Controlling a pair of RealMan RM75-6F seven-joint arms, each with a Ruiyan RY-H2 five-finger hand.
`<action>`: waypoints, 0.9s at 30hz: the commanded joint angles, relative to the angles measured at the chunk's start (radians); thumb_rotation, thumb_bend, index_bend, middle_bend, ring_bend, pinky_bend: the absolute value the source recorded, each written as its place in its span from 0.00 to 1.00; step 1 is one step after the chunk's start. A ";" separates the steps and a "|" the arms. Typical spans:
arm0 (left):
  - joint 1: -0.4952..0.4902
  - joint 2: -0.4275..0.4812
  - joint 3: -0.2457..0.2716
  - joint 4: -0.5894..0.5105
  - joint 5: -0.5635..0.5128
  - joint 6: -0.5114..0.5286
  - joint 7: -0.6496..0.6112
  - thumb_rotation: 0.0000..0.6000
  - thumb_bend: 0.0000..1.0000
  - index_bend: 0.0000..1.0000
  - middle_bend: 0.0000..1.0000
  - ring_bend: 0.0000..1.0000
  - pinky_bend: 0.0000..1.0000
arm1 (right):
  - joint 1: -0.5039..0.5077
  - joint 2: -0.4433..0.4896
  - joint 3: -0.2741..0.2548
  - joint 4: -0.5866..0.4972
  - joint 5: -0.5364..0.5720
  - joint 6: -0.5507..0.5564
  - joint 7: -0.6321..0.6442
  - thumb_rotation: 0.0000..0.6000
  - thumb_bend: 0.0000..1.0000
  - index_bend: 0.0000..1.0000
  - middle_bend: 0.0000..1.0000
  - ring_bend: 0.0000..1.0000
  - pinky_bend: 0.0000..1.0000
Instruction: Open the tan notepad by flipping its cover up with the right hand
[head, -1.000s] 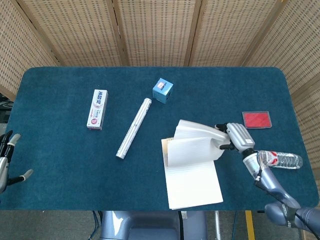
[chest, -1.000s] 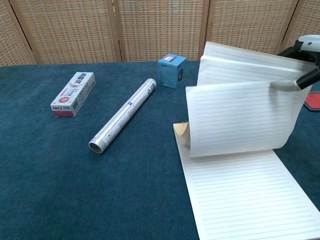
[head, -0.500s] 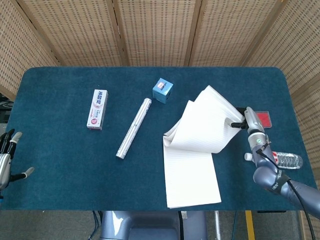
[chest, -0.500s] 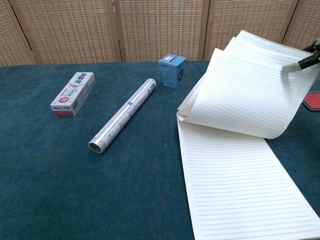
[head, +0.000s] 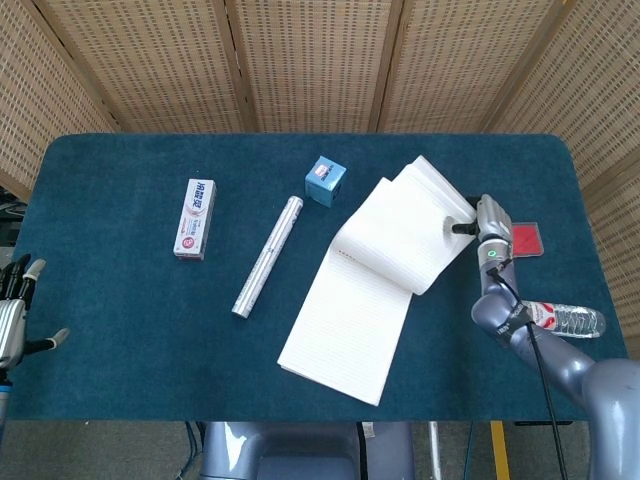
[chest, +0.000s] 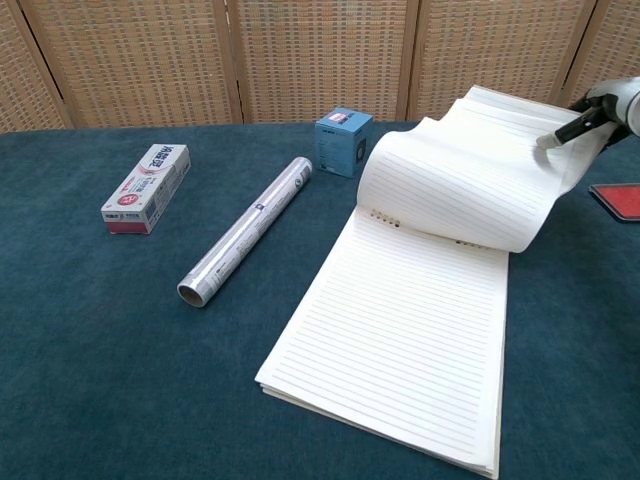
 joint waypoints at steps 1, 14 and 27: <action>-0.007 -0.007 -0.005 0.007 -0.019 -0.011 0.010 1.00 0.00 0.00 0.00 0.00 0.00 | 0.028 -0.053 0.027 0.078 -0.043 -0.088 -0.018 1.00 0.15 0.14 0.09 0.04 0.13; -0.012 -0.009 -0.005 0.012 -0.034 -0.016 0.007 1.00 0.00 0.00 0.00 0.00 0.00 | 0.023 -0.130 0.089 0.249 -0.260 -0.031 0.041 1.00 0.00 0.00 0.00 0.00 0.00; -0.011 -0.012 0.002 0.009 -0.027 -0.006 0.013 1.00 0.00 0.00 0.00 0.00 0.00 | -0.066 -0.065 0.135 0.173 -0.461 0.040 0.172 1.00 0.00 0.00 0.00 0.00 0.00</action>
